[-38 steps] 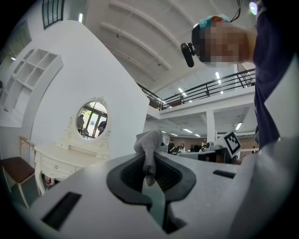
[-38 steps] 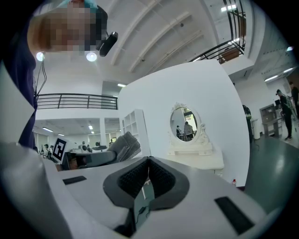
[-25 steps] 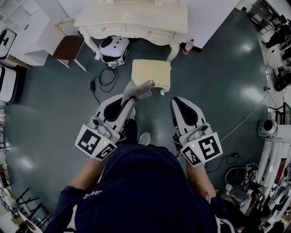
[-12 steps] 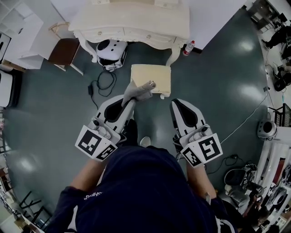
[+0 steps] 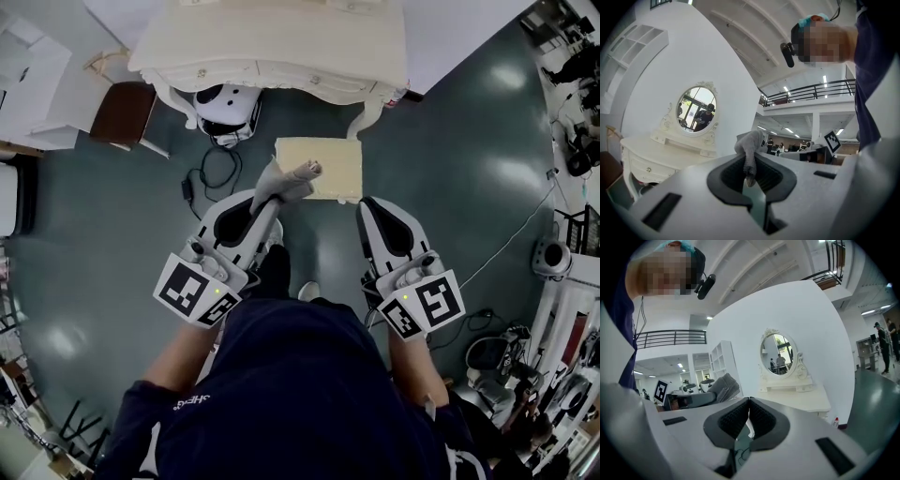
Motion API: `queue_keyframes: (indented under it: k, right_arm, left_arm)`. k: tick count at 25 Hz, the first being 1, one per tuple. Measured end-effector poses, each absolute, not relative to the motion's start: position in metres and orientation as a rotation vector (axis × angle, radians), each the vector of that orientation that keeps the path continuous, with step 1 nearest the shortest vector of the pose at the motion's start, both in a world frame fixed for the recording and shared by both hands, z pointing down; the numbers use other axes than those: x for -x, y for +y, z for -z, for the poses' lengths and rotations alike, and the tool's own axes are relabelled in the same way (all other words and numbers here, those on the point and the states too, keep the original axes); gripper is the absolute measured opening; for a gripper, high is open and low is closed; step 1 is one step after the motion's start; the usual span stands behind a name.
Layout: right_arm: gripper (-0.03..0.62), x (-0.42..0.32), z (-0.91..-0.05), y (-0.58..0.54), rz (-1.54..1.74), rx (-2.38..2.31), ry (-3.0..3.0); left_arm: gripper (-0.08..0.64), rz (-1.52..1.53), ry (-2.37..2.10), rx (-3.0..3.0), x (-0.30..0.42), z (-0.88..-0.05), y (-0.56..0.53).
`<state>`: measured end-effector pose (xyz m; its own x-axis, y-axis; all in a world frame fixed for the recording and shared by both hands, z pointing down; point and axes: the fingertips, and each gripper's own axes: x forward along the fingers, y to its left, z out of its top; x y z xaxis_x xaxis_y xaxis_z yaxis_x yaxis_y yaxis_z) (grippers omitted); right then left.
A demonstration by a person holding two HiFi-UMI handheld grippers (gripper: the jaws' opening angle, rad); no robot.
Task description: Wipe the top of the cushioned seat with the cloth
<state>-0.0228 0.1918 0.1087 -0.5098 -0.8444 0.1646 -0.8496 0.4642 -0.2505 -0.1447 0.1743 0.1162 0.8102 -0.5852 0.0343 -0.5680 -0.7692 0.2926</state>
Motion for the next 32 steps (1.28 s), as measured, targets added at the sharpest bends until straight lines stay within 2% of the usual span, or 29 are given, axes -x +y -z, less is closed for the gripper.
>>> queue_keyframes:
  k: [16, 32]
  right_arm:
    - [0.026, 0.064, -0.125, 0.083, -0.517, -1.632, -2.549]
    - [0.026, 0.024, -0.189, 0.044, -0.620, -1.513, -2.511]
  left_arm:
    - [0.028, 0.051, -0.773, -2.697, 0.187, -0.144, 0.051]
    - [0.028, -0.041, -0.889, -2.589, 0.160, -0.223, 0.013]
